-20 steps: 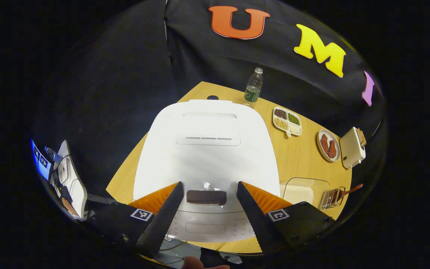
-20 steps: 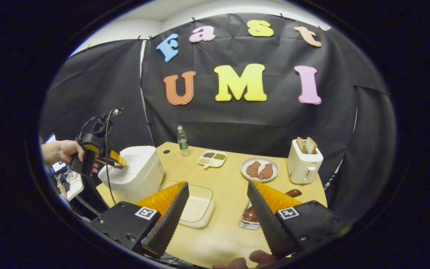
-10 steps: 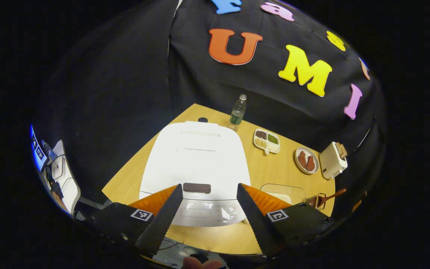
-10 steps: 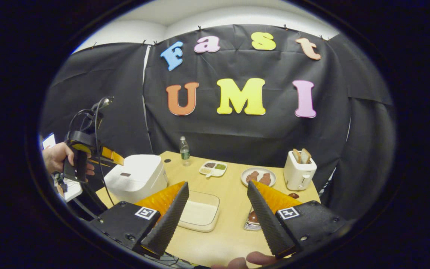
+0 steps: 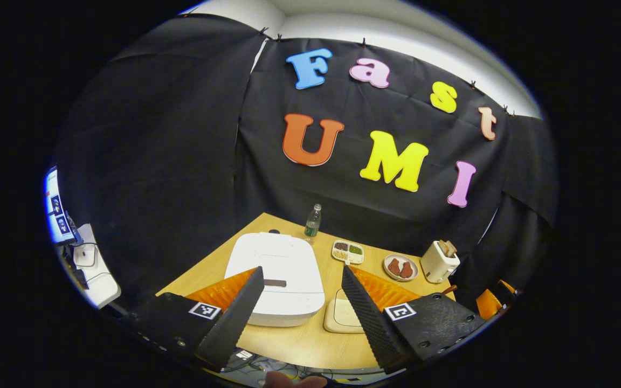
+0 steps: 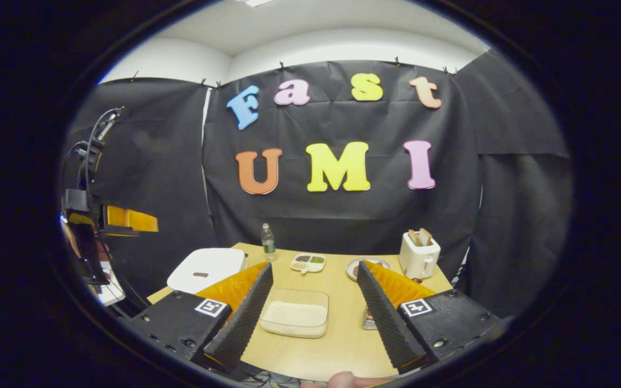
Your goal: Close the left gripper, press the button to open the rice cooker; take a wooden spoon from the chopstick holder with the right hand, scoop a spoonful of rice and pour it into the rice cooker, then put the wooden spoon back into the chopstick holder.
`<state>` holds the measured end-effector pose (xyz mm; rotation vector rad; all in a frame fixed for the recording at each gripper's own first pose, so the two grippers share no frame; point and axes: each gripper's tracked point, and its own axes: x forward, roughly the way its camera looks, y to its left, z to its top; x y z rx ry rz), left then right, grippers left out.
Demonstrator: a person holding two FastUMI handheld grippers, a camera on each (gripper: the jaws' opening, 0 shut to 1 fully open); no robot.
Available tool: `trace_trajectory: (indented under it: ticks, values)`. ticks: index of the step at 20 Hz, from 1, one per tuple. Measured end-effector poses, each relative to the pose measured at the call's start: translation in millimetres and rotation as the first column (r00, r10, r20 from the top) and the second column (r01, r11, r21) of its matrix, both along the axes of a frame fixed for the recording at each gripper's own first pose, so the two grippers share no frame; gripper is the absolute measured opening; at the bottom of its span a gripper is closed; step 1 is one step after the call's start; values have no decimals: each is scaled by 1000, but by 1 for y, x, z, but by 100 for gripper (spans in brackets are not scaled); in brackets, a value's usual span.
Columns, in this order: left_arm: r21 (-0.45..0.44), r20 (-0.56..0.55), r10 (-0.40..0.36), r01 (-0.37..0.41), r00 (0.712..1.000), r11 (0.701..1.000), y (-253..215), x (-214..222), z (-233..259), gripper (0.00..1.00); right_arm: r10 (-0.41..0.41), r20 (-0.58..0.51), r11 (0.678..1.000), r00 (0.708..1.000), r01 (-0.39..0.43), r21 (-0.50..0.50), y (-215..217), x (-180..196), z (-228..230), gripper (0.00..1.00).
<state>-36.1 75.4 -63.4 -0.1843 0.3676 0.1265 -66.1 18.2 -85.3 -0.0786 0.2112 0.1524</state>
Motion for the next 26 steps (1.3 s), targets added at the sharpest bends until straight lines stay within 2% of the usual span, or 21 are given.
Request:
trace_trajectory:
  ticks: [1,6,9,12,16,20,22,26]
  values:
    - [22,34,-6,6,999,1000,-1,-10,8,95,-6,9,1000,1000,6,0,3,-9,3,98]
    - [111,140,-64,48,988,993,-16,-62,29,95,-26,34,1000,999,26,-5,14,-52,12,100]
    - [123,172,-81,61,982,991,-22,-85,33,95,-31,44,999,999,31,-19,19,-73,17,98]
    - [137,202,-87,60,975,989,-23,-101,34,95,-35,69,999,997,37,-28,23,-86,24,100]
    - [164,256,-103,62,961,984,-27,-110,39,95,-50,91,998,995,54,-40,27,-98,26,100]
    - [222,316,-173,104,933,969,-40,-117,47,94,-89,104,994,991,94,-46,26,-106,24,100]
    - [262,318,-189,105,929,959,-40,-119,46,94,-110,119,992,987,116,-47,25,-110,26,100]
    - [249,316,-195,117,929,961,-53,-115,36,94,-124,135,990,983,132,-51,24,-108,23,100]
